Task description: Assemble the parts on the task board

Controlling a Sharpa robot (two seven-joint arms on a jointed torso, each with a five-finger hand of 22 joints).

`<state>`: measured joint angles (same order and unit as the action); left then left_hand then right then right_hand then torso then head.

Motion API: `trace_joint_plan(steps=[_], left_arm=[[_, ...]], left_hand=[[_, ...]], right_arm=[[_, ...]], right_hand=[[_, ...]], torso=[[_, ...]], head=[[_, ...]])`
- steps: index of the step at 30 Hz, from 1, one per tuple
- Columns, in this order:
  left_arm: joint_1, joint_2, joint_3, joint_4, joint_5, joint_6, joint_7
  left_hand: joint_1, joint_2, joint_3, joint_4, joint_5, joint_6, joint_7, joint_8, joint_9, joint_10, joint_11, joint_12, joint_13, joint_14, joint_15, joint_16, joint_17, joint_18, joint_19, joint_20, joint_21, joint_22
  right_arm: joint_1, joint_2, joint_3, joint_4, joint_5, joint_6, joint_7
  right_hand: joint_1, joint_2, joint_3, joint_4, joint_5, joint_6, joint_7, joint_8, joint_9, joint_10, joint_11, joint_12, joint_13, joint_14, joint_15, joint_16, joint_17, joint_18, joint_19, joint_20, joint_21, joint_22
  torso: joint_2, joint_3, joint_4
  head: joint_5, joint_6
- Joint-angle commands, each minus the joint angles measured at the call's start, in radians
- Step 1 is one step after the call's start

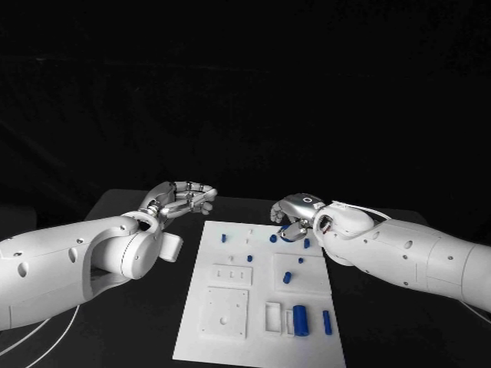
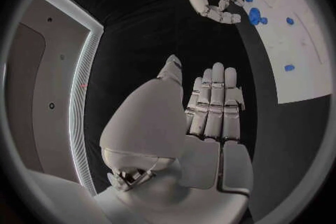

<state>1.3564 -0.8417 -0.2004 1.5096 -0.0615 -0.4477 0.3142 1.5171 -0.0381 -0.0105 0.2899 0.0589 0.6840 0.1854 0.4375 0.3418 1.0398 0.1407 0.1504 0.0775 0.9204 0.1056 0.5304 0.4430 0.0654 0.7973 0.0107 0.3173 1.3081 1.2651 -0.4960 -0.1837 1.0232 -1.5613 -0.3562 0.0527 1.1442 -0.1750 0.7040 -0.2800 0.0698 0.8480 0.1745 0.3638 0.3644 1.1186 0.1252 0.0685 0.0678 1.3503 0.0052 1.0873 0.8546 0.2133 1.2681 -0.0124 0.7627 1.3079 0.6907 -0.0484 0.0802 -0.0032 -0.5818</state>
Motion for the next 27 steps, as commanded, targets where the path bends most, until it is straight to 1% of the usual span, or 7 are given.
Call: trace_joint_plan(steps=[1, 4, 6, 10, 15, 20, 27], left_arm=[[0.007, -0.006, 0.001, 0.008, -0.015, 0.001, 0.010], [0.007, -0.009, 0.001, 0.010, -0.018, 0.001, 0.011], [0.007, -0.009, 0.001, 0.012, -0.019, 0.001, 0.010], [0.007, -0.008, 0.001, 0.013, -0.021, 0.001, 0.010], [0.007, -0.007, 0.001, 0.017, -0.021, 0.002, 0.009], [0.007, -0.006, 0.001, 0.022, -0.021, 0.002, 0.010], [0.007, -0.002, 0.001, 0.024, -0.022, 0.003, 0.009]], left_hand=[[0.004, -0.009, -0.006, 0.001, 0.002, 0.003, 0.012, -0.006, -0.001, -0.006, 0.000, -0.004, -0.002, -0.002, 0.006, -0.006, 0.001, 0.005, -0.001, 0.000, -0.002, 0.004], [0.003, -0.011, -0.007, 0.001, 0.002, 0.003, 0.012, -0.007, -0.002, -0.006, 0.001, -0.006, -0.003, -0.002, 0.006, -0.007, 0.001, 0.005, -0.001, 0.001, -0.002, 0.004], [0.003, -0.011, -0.008, 0.001, 0.002, 0.003, 0.011, -0.007, -0.002, -0.007, 0.001, -0.006, -0.003, -0.002, 0.006, -0.008, 0.002, 0.005, -0.002, 0.001, -0.002, 0.004], [0.002, -0.012, -0.008, 0.001, 0.001, 0.002, 0.011, -0.009, -0.003, -0.007, 0.000, -0.008, -0.004, -0.002, 0.007, -0.009, 0.002, 0.005, -0.002, 0.001, -0.002, 0.004], [0.002, -0.012, -0.008, 0.001, 0.001, 0.002, 0.011, -0.009, -0.003, -0.008, 0.000, -0.009, -0.004, -0.002, 0.007, -0.010, 0.002, 0.005, -0.002, 0.001, -0.002, 0.004], [0.002, -0.012, -0.009, 0.001, 0.001, 0.002, 0.011, -0.010, -0.004, -0.008, 0.000, -0.010, -0.005, -0.002, 0.007, -0.010, 0.002, 0.005, -0.002, 0.001, -0.002, 0.004], [0.001, -0.013, -0.009, 0.001, 0.001, 0.002, 0.011, -0.011, -0.004, -0.009, 0.000, -0.011, -0.005, -0.002, 0.007, -0.011, 0.003, 0.005, -0.002, 0.001, -0.002, 0.004]], right_arm=[[0.001, -0.003, 0.001, -0.001, -0.039, 0.000, -0.010], [-0.001, 0.005, 0.001, -0.004, -0.044, 0.000, -0.012], [-0.002, 0.004, 0.001, 0.001, -0.049, -0.001, -0.015], [-0.006, 0.008, 0.001, -0.011, -0.052, -0.003, -0.017], [-0.009, 0.012, 0.001, -0.025, -0.060, -0.007, -0.022], [-0.012, 0.019, 0.001, -0.040, -0.069, -0.007, -0.025], [-0.014, 0.027, 0.001, -0.046, -0.080, -0.006, -0.030]], right_hand=[[0.003, -0.011, 0.007, 0.002, -0.007, -0.003, -0.007, -0.004, -0.001, -0.009, -0.002, -0.004, -0.001, -0.007, 0.003, 0.005, -0.003, 0.048, 0.026, -0.024, 0.004, 0.022], [0.003, -0.014, 0.008, 0.003, -0.006, -0.005, -0.006, -0.005, -0.002, -0.012, -0.001, -0.004, -0.001, -0.008, 0.004, 0.008, -0.005, 0.048, 0.027, -0.024, 0.005, 0.021], [0.003, -0.015, 0.008, 0.003, -0.006, -0.005, -0.006, -0.006, -0.002, -0.013, -0.001, -0.004, -0.001, -0.009, 0.005, 0.009, -0.006, 0.048, 0.027, -0.024, 0.006, 0.021], [0.004, -0.018, 0.008, 0.004, -0.006, -0.006, -0.005, -0.006, -0.002, -0.014, 0.000, -0.004, -0.001, -0.009, 0.005, 0.012, -0.008, 0.048, 0.028, -0.024, 0.006, 0.020], [0.006, -0.019, 0.009, 0.004, -0.007, -0.007, -0.005, -0.007, -0.002, -0.015, 0.000, -0.004, -0.001, -0.010, 0.005, 0.014, -0.010, 0.048, 0.028, -0.024, 0.007, 0.020], [0.007, -0.020, 0.010, 0.004, -0.008, -0.007, -0.005, -0.007, -0.001, -0.015, 0.000, -0.003, -0.001, -0.010, 0.006, 0.016, -0.011, 0.048, 0.028, -0.024, 0.007, 0.020], [0.009, -0.020, 0.012, 0.005, -0.009, -0.006, -0.005, -0.006, -0.001, -0.015, 0.000, -0.003, 0.000, -0.011, 0.006, 0.018, -0.013, 0.048, 0.029, -0.024, 0.007, 0.019]], torso=[[0.017, 0.0038, 0.0050], [0.025, 0.0061, 0.0060], [0.029, 0.0081, 0.0071], [0.036, 0.0079, 0.0122], [0.045, 0.0066, 0.0144], [0.052, 0.0050, 0.0137], [0.063, -0.0006, 0.0162]], head=[[0.004, 0.002], [0.011, 0.009], [0.014, 0.008], [0.012, 0.010], [0.009, 0.015], [0.008, 0.016], [0.004, 0.019]])
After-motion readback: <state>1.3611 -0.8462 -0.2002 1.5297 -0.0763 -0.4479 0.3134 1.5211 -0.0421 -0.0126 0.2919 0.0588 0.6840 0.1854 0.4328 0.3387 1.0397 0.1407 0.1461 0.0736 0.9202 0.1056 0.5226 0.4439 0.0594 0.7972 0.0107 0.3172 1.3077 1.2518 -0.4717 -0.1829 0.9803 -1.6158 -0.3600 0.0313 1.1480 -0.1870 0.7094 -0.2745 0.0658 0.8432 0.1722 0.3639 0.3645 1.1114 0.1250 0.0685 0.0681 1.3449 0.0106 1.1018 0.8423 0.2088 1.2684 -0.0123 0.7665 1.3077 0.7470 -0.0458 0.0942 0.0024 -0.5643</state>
